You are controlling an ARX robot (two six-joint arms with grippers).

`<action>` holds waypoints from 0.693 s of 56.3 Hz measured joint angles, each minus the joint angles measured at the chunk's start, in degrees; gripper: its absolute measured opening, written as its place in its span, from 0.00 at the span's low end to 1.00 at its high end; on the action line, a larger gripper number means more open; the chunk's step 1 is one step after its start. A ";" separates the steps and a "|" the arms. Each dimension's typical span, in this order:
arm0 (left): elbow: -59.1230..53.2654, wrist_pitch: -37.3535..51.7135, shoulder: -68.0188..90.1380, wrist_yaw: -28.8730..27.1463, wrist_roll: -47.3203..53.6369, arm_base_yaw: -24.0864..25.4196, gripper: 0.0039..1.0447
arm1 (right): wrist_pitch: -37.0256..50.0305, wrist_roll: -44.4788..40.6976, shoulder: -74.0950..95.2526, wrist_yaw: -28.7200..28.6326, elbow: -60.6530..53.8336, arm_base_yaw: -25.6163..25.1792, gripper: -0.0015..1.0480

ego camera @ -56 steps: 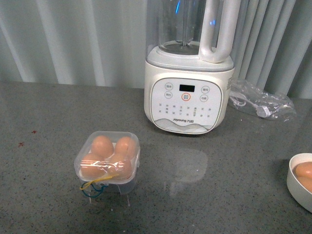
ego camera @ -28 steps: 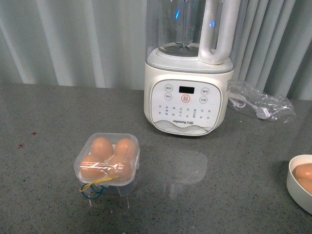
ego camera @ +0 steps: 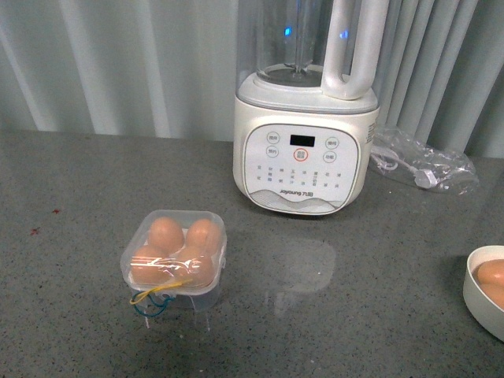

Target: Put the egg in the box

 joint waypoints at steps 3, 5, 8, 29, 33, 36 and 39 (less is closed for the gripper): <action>0.00 -0.13 0.02 -0.02 0.00 0.00 0.03 | 0.00 0.00 0.00 0.00 0.00 0.00 0.93; 0.00 -0.22 0.02 0.00 0.00 0.00 0.03 | 0.00 0.00 0.00 0.00 0.00 0.00 0.93; 0.00 -0.22 0.02 0.00 0.00 0.00 0.03 | 0.00 0.00 0.00 0.02 0.00 0.00 0.93; 0.00 -0.22 0.00 0.00 -0.04 0.00 0.41 | 0.00 0.00 0.00 0.00 0.00 0.00 0.93; 0.00 -0.22 0.00 0.00 -0.04 0.00 0.55 | 0.00 0.00 0.00 0.00 0.00 0.00 0.93; 0.00 -0.22 0.00 0.00 -0.04 0.00 0.67 | 0.00 -0.02 0.00 0.02 0.00 0.00 0.93; 0.00 -0.22 0.00 -0.02 -0.04 0.00 0.79 | 0.00 -0.02 0.00 0.00 0.00 0.00 0.93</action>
